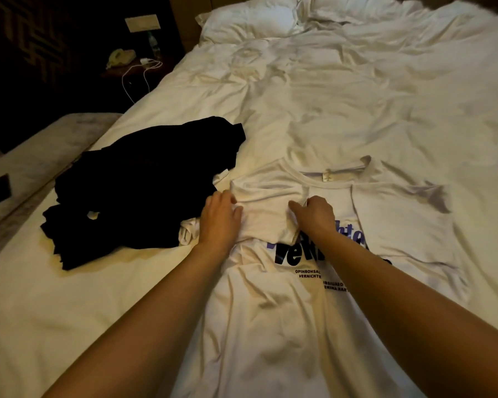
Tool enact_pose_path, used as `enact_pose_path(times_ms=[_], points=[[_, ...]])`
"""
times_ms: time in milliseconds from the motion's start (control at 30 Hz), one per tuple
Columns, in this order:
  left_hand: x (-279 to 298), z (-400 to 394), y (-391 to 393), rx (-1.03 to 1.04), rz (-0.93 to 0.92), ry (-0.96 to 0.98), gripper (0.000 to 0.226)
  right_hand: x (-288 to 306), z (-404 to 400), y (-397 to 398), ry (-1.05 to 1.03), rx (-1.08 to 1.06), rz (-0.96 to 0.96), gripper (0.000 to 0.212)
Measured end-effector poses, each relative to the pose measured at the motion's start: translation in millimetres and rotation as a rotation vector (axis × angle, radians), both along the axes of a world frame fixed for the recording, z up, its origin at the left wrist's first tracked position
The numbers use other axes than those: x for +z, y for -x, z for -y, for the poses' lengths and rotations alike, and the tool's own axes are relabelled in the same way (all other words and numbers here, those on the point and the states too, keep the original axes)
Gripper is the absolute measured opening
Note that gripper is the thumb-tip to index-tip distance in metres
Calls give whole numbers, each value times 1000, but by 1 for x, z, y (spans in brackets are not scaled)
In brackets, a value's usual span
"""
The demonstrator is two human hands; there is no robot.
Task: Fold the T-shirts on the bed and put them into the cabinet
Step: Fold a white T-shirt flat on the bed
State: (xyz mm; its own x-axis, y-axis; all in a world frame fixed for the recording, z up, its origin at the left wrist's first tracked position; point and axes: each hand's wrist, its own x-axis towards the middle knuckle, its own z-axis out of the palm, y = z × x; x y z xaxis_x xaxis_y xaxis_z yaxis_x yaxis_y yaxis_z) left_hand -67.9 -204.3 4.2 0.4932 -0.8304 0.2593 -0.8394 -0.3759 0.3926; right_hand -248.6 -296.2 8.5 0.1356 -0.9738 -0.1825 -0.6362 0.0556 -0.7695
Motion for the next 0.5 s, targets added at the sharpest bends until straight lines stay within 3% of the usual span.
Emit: enact_pose_path(times_ms=[67, 200, 300, 500], points=[[-2, 14, 0, -32, -15, 41, 32, 0, 10, -1, -51, -71, 98, 42], [2, 44, -13, 144, -547, 149, 47, -2, 25, -4, -133, -120, 178, 42], [3, 56, -30, 40, -492, 122, 15, -5, 27, -2, -139, -89, 177, 31], [-9, 75, -47, 38, -515, 199, 20, -15, 12, 6, -18, -143, 193, 27]])
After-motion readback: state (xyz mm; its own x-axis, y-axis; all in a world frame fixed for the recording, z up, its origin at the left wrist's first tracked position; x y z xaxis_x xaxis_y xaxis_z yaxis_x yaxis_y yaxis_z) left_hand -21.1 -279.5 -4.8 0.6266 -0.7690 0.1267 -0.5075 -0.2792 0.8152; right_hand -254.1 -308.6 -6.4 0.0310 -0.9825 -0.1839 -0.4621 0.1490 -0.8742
